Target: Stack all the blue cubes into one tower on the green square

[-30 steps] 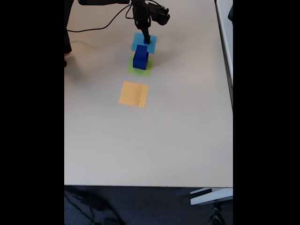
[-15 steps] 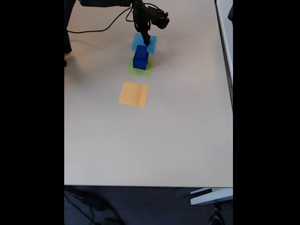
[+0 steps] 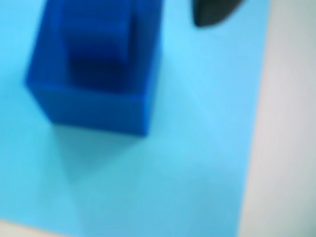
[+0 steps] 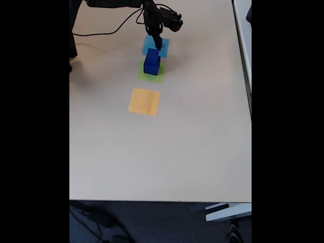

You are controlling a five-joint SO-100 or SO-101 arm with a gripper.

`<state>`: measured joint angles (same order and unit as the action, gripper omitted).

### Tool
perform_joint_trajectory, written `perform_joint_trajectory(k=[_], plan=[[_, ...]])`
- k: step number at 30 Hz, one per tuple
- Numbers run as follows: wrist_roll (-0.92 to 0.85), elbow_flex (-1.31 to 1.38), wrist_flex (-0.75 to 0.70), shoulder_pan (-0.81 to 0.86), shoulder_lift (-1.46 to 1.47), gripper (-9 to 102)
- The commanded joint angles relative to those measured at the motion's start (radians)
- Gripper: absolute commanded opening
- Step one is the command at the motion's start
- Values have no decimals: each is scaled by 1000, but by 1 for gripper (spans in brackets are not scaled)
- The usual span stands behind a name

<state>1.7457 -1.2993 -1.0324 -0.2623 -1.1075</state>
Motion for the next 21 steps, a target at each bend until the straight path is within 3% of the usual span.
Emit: perform_joint_trajectory(k=[1, 21], plan=[[-25, 58, -3, 14, -34, 28], [-55, 60, -3, 18, -46, 24]])
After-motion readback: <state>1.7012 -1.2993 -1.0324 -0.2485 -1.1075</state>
